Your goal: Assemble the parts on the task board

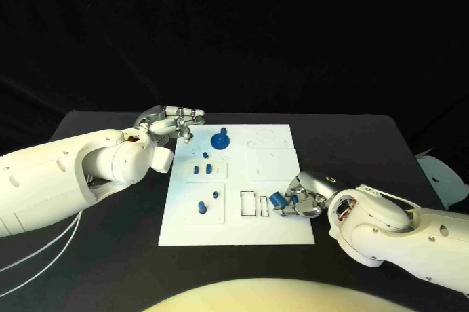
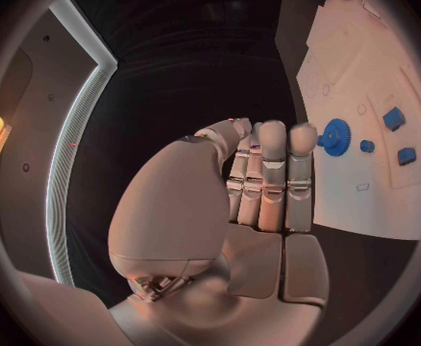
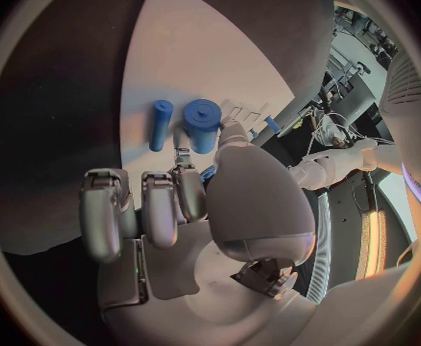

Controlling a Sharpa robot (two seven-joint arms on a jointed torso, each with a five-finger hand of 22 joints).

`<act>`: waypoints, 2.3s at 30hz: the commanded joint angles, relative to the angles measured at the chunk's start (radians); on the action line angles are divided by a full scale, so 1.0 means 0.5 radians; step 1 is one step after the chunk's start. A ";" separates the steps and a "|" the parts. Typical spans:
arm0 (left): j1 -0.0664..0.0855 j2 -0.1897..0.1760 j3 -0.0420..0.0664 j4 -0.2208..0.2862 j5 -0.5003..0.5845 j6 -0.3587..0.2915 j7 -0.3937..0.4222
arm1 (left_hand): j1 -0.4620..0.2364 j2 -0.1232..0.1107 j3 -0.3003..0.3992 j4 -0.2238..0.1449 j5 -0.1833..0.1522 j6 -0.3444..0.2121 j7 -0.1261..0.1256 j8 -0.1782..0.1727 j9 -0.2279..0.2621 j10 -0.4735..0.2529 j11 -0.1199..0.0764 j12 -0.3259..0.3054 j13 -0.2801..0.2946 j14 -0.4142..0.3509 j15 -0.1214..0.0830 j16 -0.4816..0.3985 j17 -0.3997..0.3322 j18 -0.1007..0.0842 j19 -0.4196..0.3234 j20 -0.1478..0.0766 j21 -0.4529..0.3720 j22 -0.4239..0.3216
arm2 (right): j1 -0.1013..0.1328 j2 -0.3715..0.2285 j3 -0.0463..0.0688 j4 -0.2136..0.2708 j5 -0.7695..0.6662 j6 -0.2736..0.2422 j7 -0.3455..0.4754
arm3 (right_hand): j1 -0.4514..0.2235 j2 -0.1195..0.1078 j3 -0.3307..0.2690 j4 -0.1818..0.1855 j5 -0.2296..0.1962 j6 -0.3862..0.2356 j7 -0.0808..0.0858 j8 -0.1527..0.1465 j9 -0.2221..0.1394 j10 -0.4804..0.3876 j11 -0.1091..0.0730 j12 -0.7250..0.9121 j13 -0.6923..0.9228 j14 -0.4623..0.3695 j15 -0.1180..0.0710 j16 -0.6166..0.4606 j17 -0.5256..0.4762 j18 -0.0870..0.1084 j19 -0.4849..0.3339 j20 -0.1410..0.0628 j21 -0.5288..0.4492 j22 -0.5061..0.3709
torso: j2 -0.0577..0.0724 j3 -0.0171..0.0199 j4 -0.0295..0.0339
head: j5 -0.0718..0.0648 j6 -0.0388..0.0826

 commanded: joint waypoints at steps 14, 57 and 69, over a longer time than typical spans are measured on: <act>0.002 0.001 0.001 0.006 0.010 0.036 0.010 | -0.001 0.012 -0.013 0.001 0.005 0.003 0.002 0.005 -0.003 -0.018 -0.002 0.012 0.003 -0.011 -0.003 -0.011 -0.002 0.028 0.006 0.007 -0.007 -0.002 | -0.022 0.065 -0.007 -0.037 -0.047 0.005 -0.077 | 0.076 0.054 0.018 -0.013 0.181 0.013 -0.017 0.034 0.052 0.020 -0.014 0.035 0.065 0.166 -0.019 0.017 0.301 -0.031 0.159 0.001 0.039 0.490 | -0.003 0.0012 -0.001 | 0.011 -0.012; 0.001 0.022 -0.004 0.010 0.025 0.047 0.009 | -0.002 0.015 -0.016 0.001 0.007 0.003 0.000 0.007 -0.004 -0.022 -0.003 0.017 0.004 -0.012 -0.004 -0.012 -0.005 0.028 0.007 0.007 -0.011 -0.005 | 0.062 0.274 0.007 -0.030 0.390 0.058 0.010 | -0.059 0.183 -0.034 -0.002 0.316 0.076 -0.064 0.104 0.184 0.042 -0.055 0.016 0.091 0.170 -0.051 0.028 0.330 -0.042 0.177 -0.026 0.093 0.504 | 0.001 -0.0036 0.008 | 0.012 -0.009; 0.001 0.025 -0.004 0.011 0.025 0.049 0.007 | -0.002 0.015 -0.016 0.001 0.007 0.003 0.000 0.007 -0.004 -0.022 -0.003 0.017 0.004 -0.012 -0.004 -0.012 -0.005 0.028 0.007 0.007 -0.011 -0.005 | 0.061 0.303 0.007 -0.061 0.367 0.041 -0.015 | -0.154 0.199 -0.090 -0.003 0.155 0.073 -0.072 0.124 0.240 0.043 -0.062 -0.013 0.077 0.170 -0.057 0.026 0.328 -0.041 0.176 -0.034 0.090 0.503 | 0.001 -0.0038 0.011 | 0.014 -0.009</act>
